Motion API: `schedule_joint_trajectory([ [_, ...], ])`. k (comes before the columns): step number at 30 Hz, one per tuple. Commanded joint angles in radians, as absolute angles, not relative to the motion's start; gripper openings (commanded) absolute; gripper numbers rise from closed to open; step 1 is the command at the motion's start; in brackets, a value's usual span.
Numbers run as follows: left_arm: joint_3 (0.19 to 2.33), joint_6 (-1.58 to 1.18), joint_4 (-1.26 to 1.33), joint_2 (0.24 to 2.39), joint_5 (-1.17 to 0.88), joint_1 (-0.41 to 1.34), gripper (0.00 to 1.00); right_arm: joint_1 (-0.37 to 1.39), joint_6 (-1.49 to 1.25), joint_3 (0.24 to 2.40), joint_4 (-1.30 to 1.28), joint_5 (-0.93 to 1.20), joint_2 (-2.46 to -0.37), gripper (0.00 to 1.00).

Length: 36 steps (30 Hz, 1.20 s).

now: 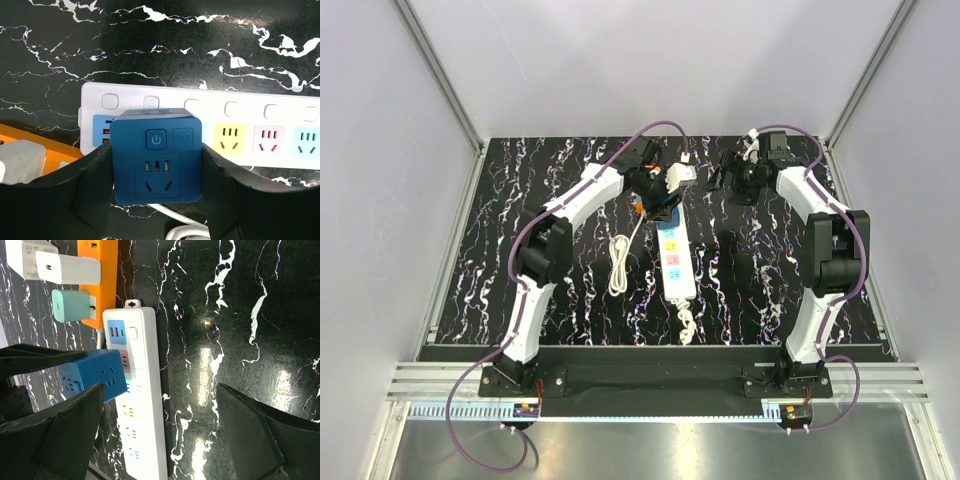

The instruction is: Insert the plug

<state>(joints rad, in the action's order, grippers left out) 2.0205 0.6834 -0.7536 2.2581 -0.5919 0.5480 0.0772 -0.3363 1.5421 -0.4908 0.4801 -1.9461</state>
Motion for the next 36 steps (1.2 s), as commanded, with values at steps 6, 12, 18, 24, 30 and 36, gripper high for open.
schedule_joint_trajectory([
  [6,2.059,0.632,-0.719,2.304,-0.545,0.545,0.00,0.071,-0.324,1.551,-0.465,0.477,-1.921,0.99],
  [12,2.019,0.637,-0.719,2.306,-0.520,0.555,0.00,0.071,-0.327,1.552,-0.465,0.483,-1.924,0.98],
  [18,2.023,0.635,-0.719,2.322,-0.512,0.560,0.00,0.071,-0.327,1.554,-0.465,0.489,-1.930,0.96],
  [24,2.049,0.581,-0.719,2.293,-0.497,0.561,0.00,0.072,-0.327,1.554,-0.465,0.489,-1.930,0.95],
  [30,2.121,0.506,-0.724,2.267,-0.482,0.560,0.00,0.072,-0.328,1.554,-0.463,0.495,-1.925,0.95],
  [36,2.167,0.460,-0.746,2.261,-0.446,0.558,0.00,0.074,-0.325,1.545,-0.465,0.492,-1.916,0.95],
])
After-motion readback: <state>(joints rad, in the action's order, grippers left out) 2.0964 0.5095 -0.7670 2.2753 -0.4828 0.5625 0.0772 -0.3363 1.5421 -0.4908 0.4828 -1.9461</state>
